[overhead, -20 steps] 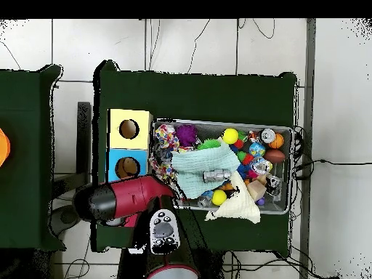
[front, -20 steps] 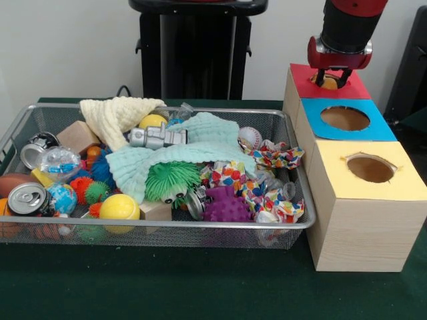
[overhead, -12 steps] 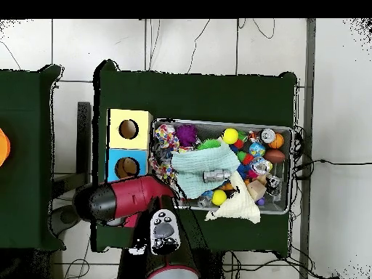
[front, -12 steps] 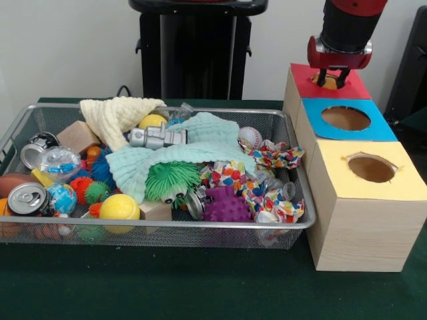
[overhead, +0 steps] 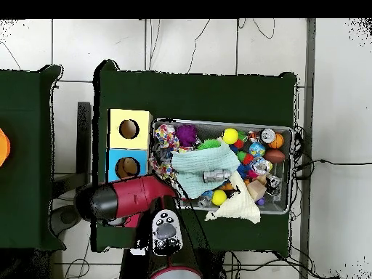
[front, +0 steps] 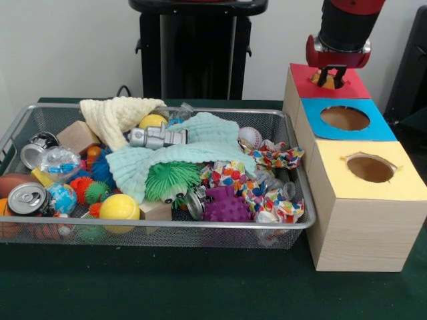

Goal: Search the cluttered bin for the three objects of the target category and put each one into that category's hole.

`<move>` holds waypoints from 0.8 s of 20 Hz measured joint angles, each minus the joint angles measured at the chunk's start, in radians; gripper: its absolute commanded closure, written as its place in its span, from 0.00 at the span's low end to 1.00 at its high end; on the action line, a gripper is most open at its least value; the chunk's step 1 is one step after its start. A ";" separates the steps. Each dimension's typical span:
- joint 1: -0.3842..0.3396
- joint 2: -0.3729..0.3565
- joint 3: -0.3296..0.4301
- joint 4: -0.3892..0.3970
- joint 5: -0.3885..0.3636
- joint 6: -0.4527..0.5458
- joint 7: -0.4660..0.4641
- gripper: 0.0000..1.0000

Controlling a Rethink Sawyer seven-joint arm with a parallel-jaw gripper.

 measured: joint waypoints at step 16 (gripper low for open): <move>0.000 -0.026 0.000 0.008 0.002 0.012 0.000 1.00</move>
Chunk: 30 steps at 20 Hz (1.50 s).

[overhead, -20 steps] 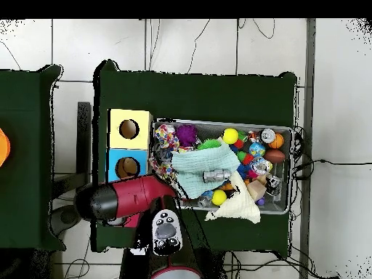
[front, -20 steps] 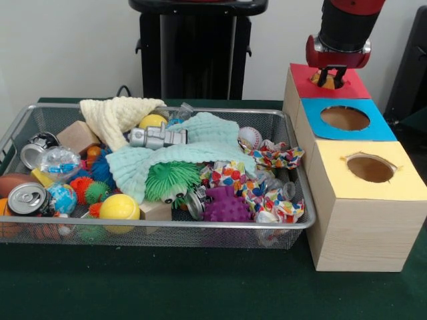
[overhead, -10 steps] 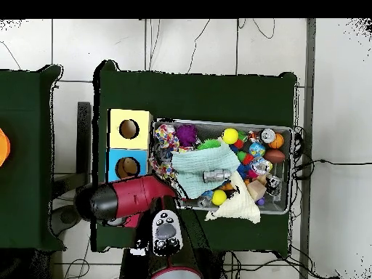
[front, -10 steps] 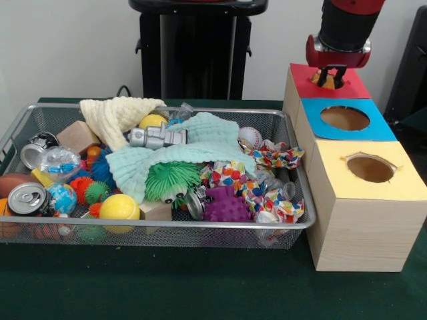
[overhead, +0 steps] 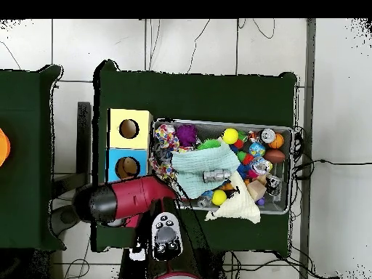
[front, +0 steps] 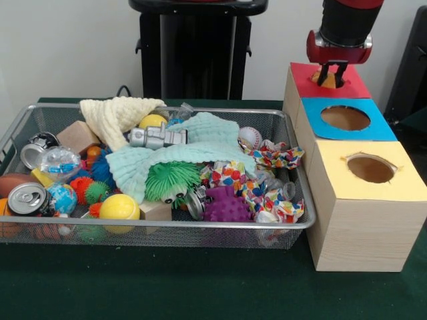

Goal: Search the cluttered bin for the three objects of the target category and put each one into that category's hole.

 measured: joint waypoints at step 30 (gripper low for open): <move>-0.020 -0.136 -0.002 -0.045 0.027 0.069 0.000 0.00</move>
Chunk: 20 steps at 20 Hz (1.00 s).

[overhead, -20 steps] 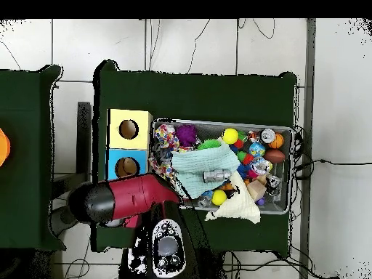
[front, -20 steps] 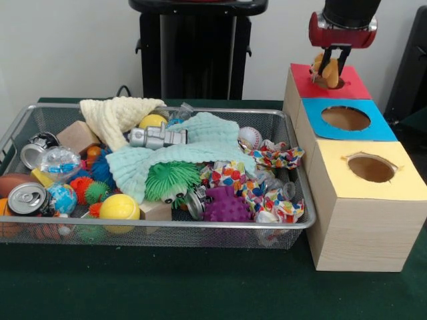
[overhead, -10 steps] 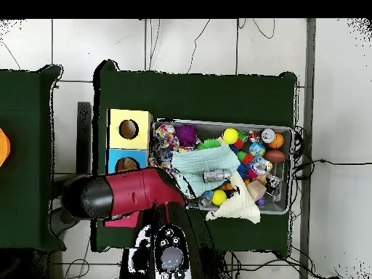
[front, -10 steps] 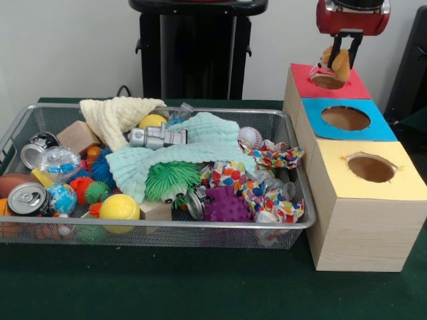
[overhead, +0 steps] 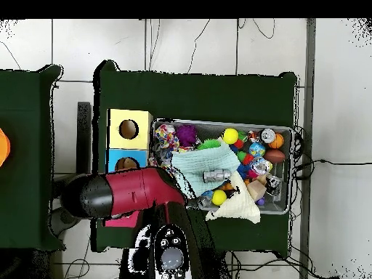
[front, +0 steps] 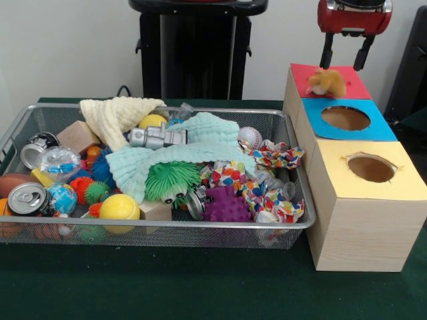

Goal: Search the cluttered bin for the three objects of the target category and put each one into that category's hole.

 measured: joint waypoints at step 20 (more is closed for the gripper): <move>-0.002 0.001 0.000 -0.003 0.000 0.000 0.000 0.00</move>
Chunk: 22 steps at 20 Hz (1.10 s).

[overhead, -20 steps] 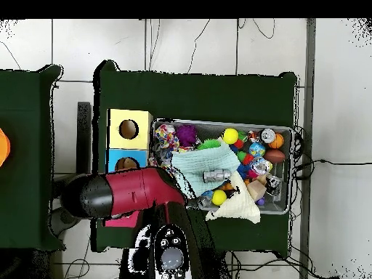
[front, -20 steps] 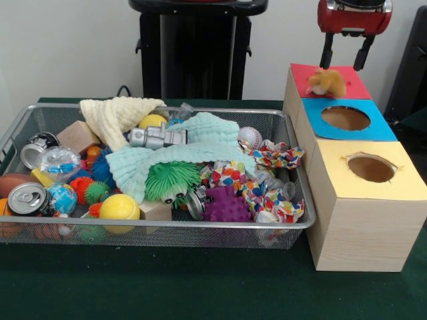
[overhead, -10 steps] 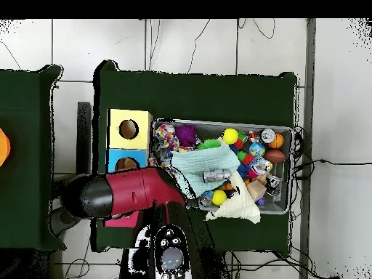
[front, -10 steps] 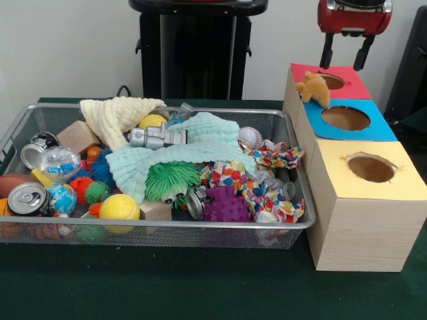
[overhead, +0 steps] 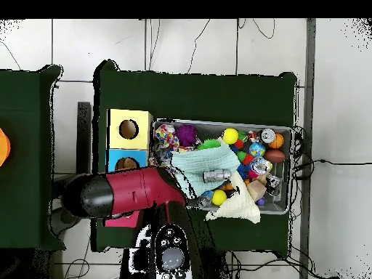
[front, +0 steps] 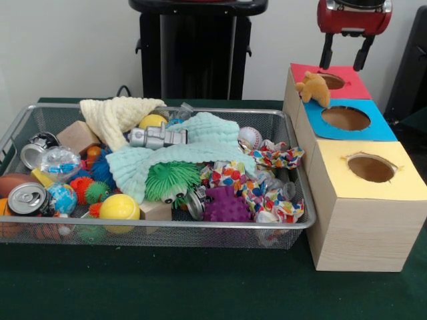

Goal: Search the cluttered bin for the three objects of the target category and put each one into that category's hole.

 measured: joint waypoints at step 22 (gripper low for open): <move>-0.030 0.012 0.000 -0.122 0.005 0.002 0.000 1.00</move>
